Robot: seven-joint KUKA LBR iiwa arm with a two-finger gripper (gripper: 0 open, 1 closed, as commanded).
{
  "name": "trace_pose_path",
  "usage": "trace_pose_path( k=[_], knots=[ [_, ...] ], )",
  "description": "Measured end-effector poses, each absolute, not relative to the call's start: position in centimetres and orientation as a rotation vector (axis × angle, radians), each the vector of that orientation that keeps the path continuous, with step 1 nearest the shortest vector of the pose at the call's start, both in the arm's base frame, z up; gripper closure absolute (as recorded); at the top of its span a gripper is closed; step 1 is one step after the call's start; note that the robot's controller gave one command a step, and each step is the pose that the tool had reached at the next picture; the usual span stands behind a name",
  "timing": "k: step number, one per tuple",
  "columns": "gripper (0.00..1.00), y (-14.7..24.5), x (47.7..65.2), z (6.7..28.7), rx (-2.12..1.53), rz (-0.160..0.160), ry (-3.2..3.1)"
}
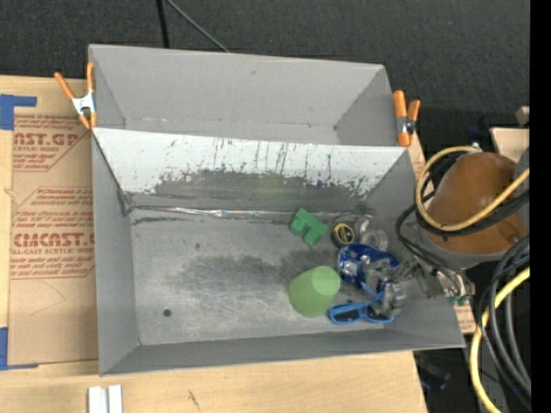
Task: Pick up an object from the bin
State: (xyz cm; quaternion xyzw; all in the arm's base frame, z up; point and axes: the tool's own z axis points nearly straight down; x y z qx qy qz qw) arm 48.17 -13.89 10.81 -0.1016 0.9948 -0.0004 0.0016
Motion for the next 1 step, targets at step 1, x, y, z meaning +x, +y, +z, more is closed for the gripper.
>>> trace_pose_path(
  k=[1],
  knots=[
    [1.0, -13.81, 48.32, 14.6, -0.32, -0.002, 3.121]
  ],
)
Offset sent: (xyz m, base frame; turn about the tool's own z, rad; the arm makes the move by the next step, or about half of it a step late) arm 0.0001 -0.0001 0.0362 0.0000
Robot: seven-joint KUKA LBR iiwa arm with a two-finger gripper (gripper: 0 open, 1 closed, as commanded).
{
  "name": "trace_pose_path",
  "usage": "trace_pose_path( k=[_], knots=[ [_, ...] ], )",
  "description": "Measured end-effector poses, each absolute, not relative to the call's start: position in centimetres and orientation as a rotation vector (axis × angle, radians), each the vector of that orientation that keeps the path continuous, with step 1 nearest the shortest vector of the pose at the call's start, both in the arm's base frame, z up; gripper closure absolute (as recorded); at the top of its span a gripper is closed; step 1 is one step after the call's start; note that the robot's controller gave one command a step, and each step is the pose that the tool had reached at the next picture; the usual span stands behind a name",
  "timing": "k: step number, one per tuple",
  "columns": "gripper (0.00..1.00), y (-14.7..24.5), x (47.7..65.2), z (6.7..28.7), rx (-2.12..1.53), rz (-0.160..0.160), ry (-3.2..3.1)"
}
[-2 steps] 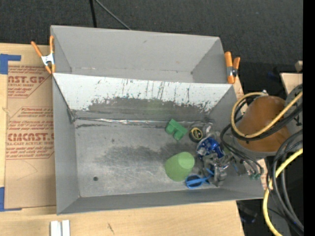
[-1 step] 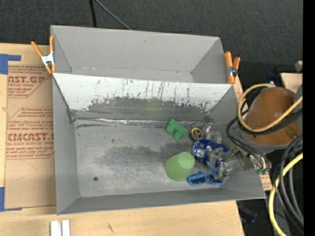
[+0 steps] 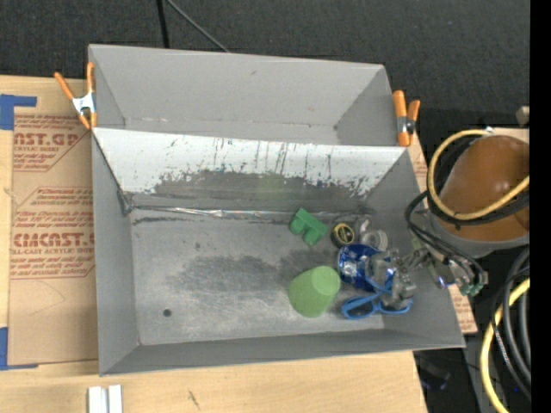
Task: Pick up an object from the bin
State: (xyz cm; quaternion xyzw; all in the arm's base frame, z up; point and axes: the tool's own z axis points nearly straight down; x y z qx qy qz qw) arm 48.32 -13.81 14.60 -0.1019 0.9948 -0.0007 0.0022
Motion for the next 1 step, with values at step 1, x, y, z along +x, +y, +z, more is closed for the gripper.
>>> trace_pose_path(
  k=[1],
  knots=[
    [1.0, -13.71, 48.46, 17.41, -0.321, -0.002, 3.121]
  ],
)
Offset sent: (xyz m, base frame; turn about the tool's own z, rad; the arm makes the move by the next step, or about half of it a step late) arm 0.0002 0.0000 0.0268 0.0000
